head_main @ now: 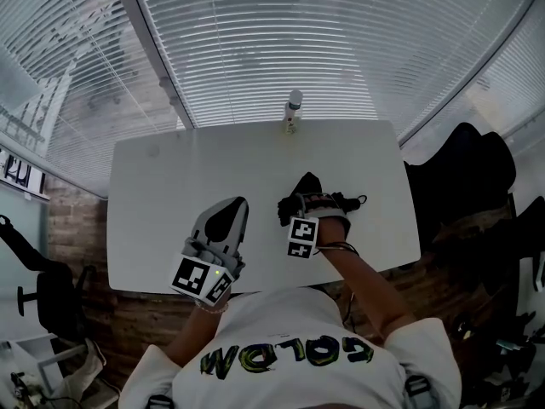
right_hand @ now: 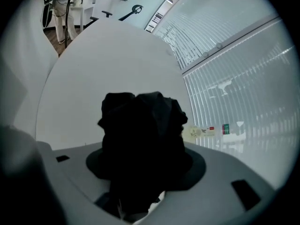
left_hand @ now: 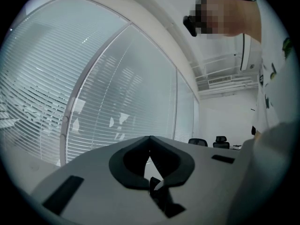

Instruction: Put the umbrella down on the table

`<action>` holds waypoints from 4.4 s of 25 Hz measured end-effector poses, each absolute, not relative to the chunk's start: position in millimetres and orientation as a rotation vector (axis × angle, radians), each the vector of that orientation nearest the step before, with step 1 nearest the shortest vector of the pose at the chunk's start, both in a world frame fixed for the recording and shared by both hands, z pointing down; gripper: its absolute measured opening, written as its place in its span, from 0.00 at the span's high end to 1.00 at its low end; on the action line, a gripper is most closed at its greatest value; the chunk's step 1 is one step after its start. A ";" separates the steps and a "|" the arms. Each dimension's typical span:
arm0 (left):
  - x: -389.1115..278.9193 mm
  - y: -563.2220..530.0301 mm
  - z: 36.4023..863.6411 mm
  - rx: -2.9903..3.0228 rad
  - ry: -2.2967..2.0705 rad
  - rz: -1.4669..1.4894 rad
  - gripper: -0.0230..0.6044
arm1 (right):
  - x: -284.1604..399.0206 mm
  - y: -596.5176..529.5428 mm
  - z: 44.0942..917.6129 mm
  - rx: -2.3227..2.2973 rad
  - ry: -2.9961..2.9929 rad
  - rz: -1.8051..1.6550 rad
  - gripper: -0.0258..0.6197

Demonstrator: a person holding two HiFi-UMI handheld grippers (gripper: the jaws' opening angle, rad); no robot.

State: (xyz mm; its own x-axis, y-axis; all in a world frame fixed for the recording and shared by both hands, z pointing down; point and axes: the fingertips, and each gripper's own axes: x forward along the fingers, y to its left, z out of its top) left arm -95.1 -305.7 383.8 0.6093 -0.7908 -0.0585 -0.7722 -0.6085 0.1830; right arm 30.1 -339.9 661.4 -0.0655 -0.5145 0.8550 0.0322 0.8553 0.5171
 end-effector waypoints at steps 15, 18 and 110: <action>-97.7 -305.1 383.3 2.692 -1.306 -0.196 0.95 | 42.0 -349.9 717.0 0.291 -1.492 -0.469 0.57; -99.5 -306.0 384.8 2.687 -1.309 -0.190 0.95 | 42.0 -352.5 721.0 0.290 -1.509 -0.455 0.57; -93.3 -300.0 375.2 2.708 -1.297 -0.208 0.95 | 33.7 -287.1 346.2 1.230 -2.760 -0.047 0.91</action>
